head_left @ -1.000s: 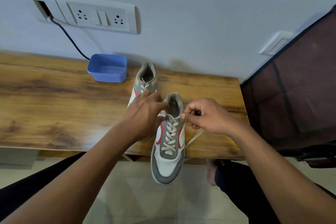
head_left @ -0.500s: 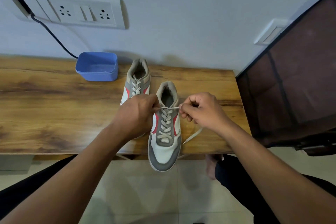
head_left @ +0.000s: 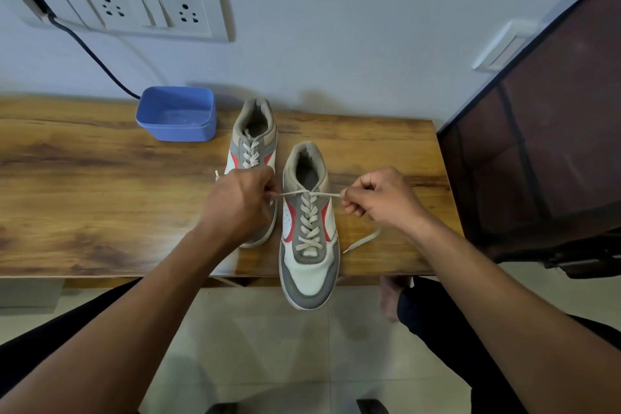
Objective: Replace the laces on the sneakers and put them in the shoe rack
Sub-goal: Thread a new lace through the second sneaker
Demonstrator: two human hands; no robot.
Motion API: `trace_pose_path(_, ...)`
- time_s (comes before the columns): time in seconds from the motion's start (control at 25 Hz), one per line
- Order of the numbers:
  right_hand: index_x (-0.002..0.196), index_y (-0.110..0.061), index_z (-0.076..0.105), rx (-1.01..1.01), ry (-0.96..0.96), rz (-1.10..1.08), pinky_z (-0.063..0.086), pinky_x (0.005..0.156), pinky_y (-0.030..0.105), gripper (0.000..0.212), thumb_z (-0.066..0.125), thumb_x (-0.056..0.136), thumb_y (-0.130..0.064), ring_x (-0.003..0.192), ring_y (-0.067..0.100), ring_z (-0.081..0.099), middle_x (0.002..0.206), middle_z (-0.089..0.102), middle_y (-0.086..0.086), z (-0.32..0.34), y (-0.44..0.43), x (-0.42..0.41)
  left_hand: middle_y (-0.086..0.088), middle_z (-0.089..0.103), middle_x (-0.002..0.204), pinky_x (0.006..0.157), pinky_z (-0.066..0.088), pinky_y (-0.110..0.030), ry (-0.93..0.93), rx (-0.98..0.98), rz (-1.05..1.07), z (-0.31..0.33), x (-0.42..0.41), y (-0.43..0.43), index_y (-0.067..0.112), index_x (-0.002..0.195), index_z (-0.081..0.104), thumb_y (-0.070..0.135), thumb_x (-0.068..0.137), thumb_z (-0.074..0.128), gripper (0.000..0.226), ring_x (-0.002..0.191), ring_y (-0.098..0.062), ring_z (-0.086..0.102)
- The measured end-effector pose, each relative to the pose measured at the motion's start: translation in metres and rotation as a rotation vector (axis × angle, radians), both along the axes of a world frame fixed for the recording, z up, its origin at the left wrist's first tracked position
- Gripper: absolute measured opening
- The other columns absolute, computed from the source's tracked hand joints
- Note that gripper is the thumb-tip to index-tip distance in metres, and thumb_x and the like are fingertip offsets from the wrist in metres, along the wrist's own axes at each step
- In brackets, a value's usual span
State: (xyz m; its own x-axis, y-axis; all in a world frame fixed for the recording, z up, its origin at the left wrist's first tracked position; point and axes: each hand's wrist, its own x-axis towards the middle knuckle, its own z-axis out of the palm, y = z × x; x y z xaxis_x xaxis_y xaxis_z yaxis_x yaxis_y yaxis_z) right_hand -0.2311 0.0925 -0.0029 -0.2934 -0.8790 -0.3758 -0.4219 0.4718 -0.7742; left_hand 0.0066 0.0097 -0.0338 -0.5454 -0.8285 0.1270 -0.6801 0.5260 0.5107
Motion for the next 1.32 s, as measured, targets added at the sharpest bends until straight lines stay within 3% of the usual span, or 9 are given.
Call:
trace_pose_path(0.2, 0.084, -0.006, 0.079, 0.034, -0.056, -0.024, 0.046, 0.05, 0.012, 0.013, 0.072, 0.095, -0.01, 0.056, 0.002, 0.067, 0.072, 0.078, 0.003, 0.0, 0.002, -0.005, 0.004, 0.067, 0.075, 0.056, 0.054, -0.038, -0.026, 0.02, 0.013, 0.001, 0.002, -0.002, 0.023, 0.085, 0.067, 0.016, 0.089, 0.067, 0.008, 0.066, -0.02, 0.061)
trace_pose_path(0.36, 0.082, -0.013, 0.077, 0.074, -0.038, -0.041, 0.048, 0.05, 0.019, 0.016, 0.073, 0.097, -0.017, 0.06, 0.008, 0.068, 0.074, 0.079, 0.001, -0.003, 0.006, 0.002, 0.006, 0.069, 0.078, 0.066, 0.057, -0.037, -0.058, 0.185, 0.026, 0.014, 0.001, -0.001, 0.024, 0.085, 0.068, 0.02, 0.09, 0.068, 0.006, 0.074, -0.017, 0.065)
trace_pose_path(0.56, 0.093, -0.005, 0.076, -0.001, -0.202, -0.116, 0.063, 0.063, 0.033, 0.018, 0.066, 0.102, -0.017, 0.072, 0.023, 0.078, 0.08, 0.079, 0.01, 0.023, 0.005, 0.022, 0.008, 0.074, 0.069, 0.067, 0.059, -0.021, 0.15, 0.422, 0.008, 0.051, -0.008, 0.03, 0.017, 0.085, 0.074, 0.012, 0.089, 0.075, 0.006, 0.065, -0.002, 0.07)
trace_pose_path(0.72, 0.092, -0.001, 0.076, 0.054, -0.282, -0.082, 0.061, 0.063, 0.036, 0.024, 0.073, 0.098, -0.024, 0.065, 0.021, 0.074, 0.075, 0.077, 0.01, 0.022, 0.012, 0.048, 0.005, 0.078, 0.079, 0.081, 0.062, -0.034, 0.203, 0.668, -0.186, 0.056, -0.024, 0.067, 0.014, 0.092, 0.08, 0.005, 0.085, 0.079, 0.011, 0.076, -0.007, 0.075)
trace_pose_path(0.84, 0.095, -0.008, 0.075, 0.03, -0.296, -0.094, 0.063, 0.064, 0.036, 0.005, 0.07, 0.096, -0.006, 0.065, 0.018, 0.073, 0.076, 0.076, 0.01, 0.036, 0.016, 0.04, 0.007, 0.077, 0.079, 0.078, 0.059, -0.033, 0.042, 0.538, -0.316, 0.057, -0.02, 0.054, 0.019, 0.087, 0.081, 0.026, 0.087, 0.08, 0.008, 0.077, -0.005, 0.071)
trace_pose_path(0.92, 0.099, -0.008, 0.074, 0.034, -0.216, 0.004, 0.056, 0.054, 0.028, 0.006, 0.068, 0.098, -0.007, 0.058, 0.013, 0.068, 0.073, 0.073, 0.006, 0.053, 0.016, 0.027, 0.009, 0.075, 0.08, 0.071, 0.054, -0.026, -0.057, 0.355, -0.204, 0.063, -0.011, 0.033, 0.021, 0.089, 0.08, 0.035, 0.09, 0.076, 0.014, 0.075, -0.002, 0.067)
trace_pose_path(1.08, 0.096, -0.017, 0.08, -0.038, 0.102, 0.369, 0.046, 0.051, 0.016, 0.005, 0.075, 0.097, -0.018, 0.051, -0.002, 0.059, 0.072, 0.075, -0.007, 0.102, 0.008, 0.015, 0.016, 0.074, 0.097, 0.072, 0.049, -0.014, 0.153, 0.392, -0.181, 0.079, -0.011, 0.002, 0.033, 0.115, 0.072, 0.026, 0.086, 0.08, 0.03, 0.082, -0.002, 0.067)
trace_pose_path(1.2, 0.102, -0.015, 0.08, -0.104, 0.102, 0.461, 0.046, 0.051, 0.013, 0.008, 0.075, 0.096, -0.016, 0.058, 0.001, 0.063, 0.081, 0.079, -0.003, 0.134, -0.01, 0.007, 0.005, 0.076, 0.084, 0.071, 0.055, -0.027, 0.207, 0.498, -0.32, 0.081, -0.028, -0.002, 0.026, 0.098, 0.079, 0.021, 0.087, 0.08, 0.012, 0.078, -0.012, 0.07)
trace_pose_path(1.32, 0.101, -0.003, 0.078, -0.205, -0.037, 0.312, 0.053, 0.055, 0.019, 0.009, 0.078, 0.092, -0.005, 0.064, 0.011, 0.068, 0.083, 0.08, 0.01, 0.131, -0.037, -0.009, -0.003, 0.074, 0.072, 0.072, 0.058, -0.042, 0.288, 0.488, -0.152, 0.078, -0.03, -0.015, 0.018, 0.085, 0.08, 0.02, 0.09, 0.077, 0.007, 0.067, -0.015, 0.068)
